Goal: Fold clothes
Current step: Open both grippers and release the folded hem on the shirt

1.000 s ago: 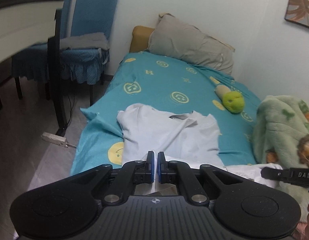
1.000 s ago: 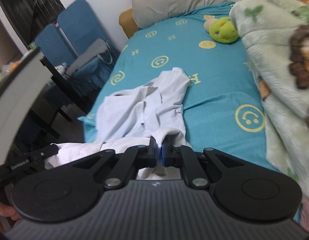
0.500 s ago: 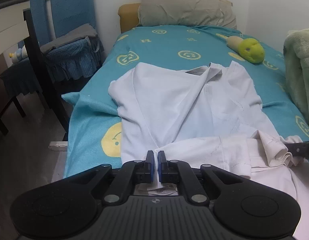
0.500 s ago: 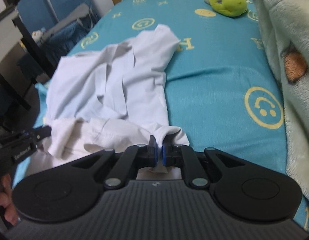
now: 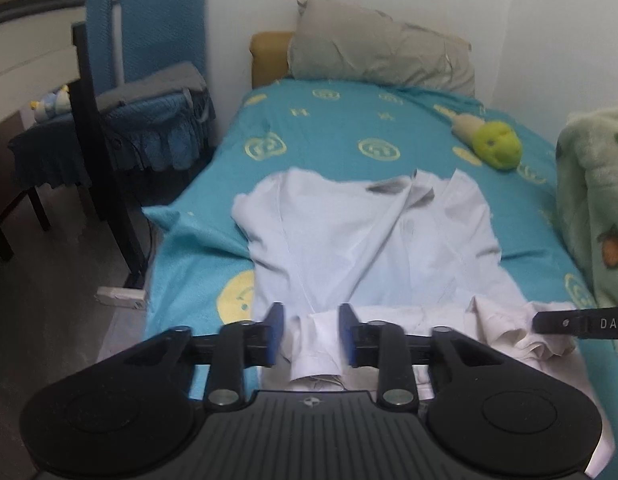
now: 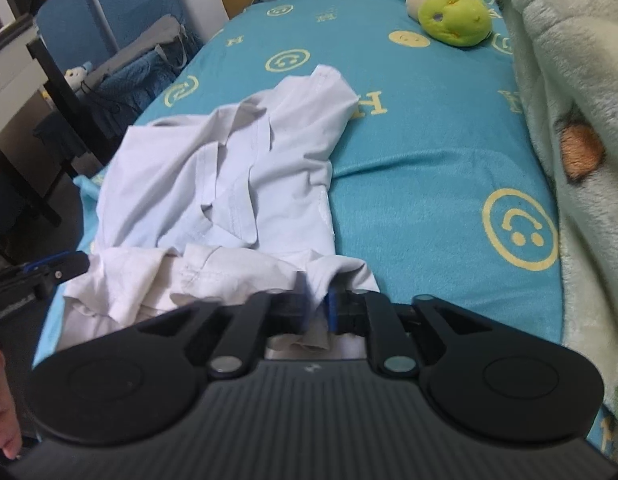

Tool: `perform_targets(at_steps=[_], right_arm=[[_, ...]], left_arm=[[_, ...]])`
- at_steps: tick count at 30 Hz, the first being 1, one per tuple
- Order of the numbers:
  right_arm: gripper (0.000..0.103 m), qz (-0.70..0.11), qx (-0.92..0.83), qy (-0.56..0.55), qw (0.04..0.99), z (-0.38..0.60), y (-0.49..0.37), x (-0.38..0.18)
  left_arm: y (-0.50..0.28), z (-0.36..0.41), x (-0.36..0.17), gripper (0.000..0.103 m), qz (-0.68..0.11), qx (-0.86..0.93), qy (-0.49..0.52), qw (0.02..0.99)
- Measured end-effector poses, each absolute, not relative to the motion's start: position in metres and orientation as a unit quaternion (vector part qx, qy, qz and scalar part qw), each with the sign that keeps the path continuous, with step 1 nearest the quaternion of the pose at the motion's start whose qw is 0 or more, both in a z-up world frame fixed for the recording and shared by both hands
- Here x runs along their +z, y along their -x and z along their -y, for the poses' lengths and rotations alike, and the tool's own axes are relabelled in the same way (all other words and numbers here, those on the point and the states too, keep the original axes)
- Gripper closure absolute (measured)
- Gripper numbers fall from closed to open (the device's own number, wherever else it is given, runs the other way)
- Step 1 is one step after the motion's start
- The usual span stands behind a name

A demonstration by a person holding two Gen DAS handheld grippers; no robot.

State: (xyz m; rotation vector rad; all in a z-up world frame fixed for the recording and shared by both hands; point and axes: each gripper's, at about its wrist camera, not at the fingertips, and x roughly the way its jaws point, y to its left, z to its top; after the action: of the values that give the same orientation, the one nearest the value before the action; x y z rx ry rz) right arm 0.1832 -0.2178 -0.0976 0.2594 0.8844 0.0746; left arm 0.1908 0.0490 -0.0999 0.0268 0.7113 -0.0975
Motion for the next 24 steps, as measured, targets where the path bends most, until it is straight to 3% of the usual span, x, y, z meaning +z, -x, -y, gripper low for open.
perform_targets(at_steps=[1, 2, 5, 9, 12, 17, 24], right_arm=[[0.033, -0.417, 0.038, -0.131, 0.898, 0.219, -0.179, -0.093], [0.014, -0.401, 0.04, -0.137, 0.905, 0.219, -0.172, -0.086], [0.014, -0.36, 0.052, -0.143, 0.92, 0.216, -0.149, -0.061], [0.014, -0.311, 0.062, -0.133, 0.939, 0.207, -0.11, -0.03], [0.014, -0.293, 0.058, -0.117, 0.947, 0.202, -0.085, -0.015], [0.014, -0.307, 0.06, -0.201, 0.928, 0.218, -0.061, -0.022], [0.014, -0.373, 0.036, -0.38, 0.846, 0.254, -0.044, -0.064]], left_arm=[[-0.183, -0.051, -0.093, 0.057, -0.336, -0.045, -0.012, 0.941], [-0.175, -0.052, -0.086, 0.056, -0.329, -0.045, -0.011, 0.943], [-0.148, -0.056, -0.065, 0.045, -0.31, -0.048, -0.005, 0.949], [-0.108, -0.059, -0.039, 0.014, -0.265, -0.054, -0.006, 0.963], [-0.085, -0.056, -0.028, 0.002, -0.248, -0.053, -0.015, 0.967], [-0.06, -0.061, -0.035, 0.002, -0.297, -0.09, 0.044, 0.95], [-0.068, -0.095, -0.084, 0.002, -0.434, -0.08, 0.272, 0.855]])
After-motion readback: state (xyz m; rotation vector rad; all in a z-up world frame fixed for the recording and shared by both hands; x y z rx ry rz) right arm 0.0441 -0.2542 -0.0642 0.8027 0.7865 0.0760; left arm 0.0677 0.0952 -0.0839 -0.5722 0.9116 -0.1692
